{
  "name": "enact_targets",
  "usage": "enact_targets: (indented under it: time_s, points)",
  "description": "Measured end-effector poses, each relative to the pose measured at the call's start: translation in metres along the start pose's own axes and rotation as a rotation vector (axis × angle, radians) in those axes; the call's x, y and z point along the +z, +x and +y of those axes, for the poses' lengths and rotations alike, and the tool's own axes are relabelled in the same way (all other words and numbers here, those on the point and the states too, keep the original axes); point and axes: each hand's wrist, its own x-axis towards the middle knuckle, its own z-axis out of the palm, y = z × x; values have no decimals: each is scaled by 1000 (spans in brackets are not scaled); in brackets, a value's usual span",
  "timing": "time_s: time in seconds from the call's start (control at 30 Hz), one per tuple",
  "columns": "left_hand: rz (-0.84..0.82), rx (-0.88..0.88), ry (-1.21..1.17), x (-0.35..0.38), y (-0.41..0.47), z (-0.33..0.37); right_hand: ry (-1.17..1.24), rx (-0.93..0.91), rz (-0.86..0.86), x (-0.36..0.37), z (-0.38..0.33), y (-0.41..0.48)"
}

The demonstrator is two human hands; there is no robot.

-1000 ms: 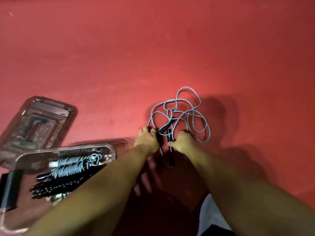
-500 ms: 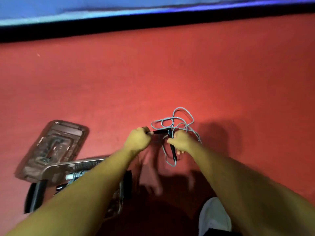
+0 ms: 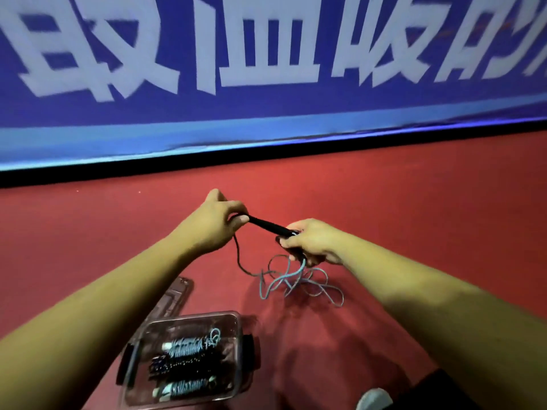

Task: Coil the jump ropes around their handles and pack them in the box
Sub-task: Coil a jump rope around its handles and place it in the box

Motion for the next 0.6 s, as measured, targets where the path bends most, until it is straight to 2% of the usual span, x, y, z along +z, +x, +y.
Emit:
enact_targets:
  time_s: [0.07,0.13,0.17,0.2,0.23,0.33,0.37,0.47,0.6]
  points:
    - [178,-81,-100,-17,-18,10,161,21,17,7,-18,-13]
    - [411,-201,-307,-24,-37,23,339,48,58,15,-32,-20]
    - [524,-223,-371,-26,-47,27,425,60,74,19,-38,-21]
    - [565,-211,-387,-26,-54,29,527,70,80,25,-45,-22]
    - [487,-187,-385,-24,-59,32,628,78,79,29,-48,-22]
    - [-18,-92,-417,-16,-62,35,823,113,105,44,-58,-13]
    - [-88,-57,-367,-12,-59,32,848,117,104,47,-61,-10]
    - [-41,27,-225,-13,-51,25,735,90,83,50,-66,-7]
    - [89,84,-453,-29,-42,17,215,-37,171,32,-65,-10]
